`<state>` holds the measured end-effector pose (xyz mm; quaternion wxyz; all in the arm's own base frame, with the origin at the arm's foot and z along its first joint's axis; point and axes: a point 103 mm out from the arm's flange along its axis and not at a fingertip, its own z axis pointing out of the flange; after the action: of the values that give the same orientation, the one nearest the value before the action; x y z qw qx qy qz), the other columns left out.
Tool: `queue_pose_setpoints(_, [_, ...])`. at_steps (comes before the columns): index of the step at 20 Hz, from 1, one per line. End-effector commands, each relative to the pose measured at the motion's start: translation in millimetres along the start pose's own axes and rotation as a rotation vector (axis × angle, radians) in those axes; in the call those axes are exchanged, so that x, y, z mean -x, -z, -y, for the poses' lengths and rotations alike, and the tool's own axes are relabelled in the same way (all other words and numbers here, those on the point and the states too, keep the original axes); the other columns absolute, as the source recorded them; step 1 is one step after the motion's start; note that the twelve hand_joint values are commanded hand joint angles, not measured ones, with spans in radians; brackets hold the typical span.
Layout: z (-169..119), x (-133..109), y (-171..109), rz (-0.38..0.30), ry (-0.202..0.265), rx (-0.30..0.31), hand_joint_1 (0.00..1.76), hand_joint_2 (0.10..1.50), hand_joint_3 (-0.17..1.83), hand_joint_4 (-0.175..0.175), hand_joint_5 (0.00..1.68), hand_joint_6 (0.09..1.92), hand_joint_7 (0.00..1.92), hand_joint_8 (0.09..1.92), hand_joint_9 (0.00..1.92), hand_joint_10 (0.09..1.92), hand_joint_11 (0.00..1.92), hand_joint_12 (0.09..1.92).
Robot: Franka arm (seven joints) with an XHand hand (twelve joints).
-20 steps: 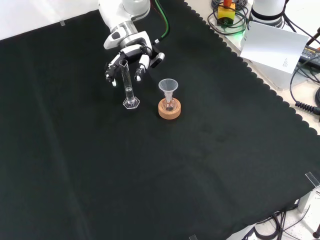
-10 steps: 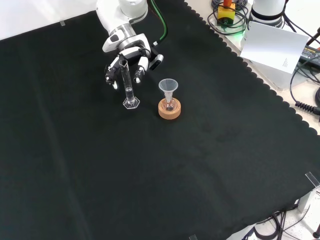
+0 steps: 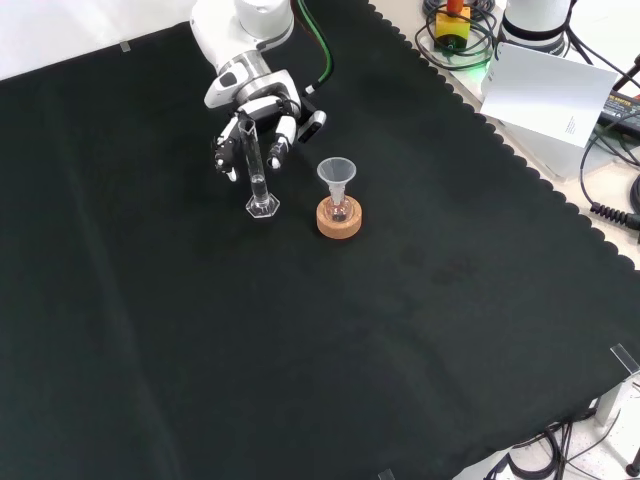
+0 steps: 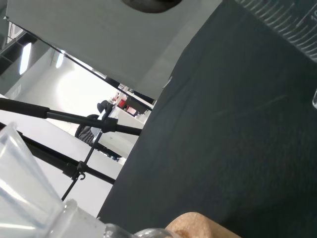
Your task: Pick up the graduated cylinder.
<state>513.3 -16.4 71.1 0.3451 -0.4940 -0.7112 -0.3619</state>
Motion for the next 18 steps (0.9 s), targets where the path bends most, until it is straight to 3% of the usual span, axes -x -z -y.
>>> queue_pose_setpoints(1, [-0.1, 1.0, -2.1, -0.003, 0.004, -0.006, 1.05, 1.0, -0.17, 0.005, 0.62, 0.1, 0.5, 0.61, 0.79, 0.48, 0.58, 1.2])
queue_pose_setpoints(9, [-2.7, -1.7, -1.0, 0.013, 0.0, -0.002, 1.07, 1.04, -0.17, 0.006, 0.71, 0.23, 0.56, 0.59, 0.87, 0.41, 0.65, 1.15])
queue_pose_setpoints(18, [-3.5, -1.2, -2.2, 0.008, -0.003, 0.004, 1.1, 1.08, -0.17, -0.003, 0.61, 0.41, 0.57, 0.58, 0.93, 0.34, 0.77, 1.08])
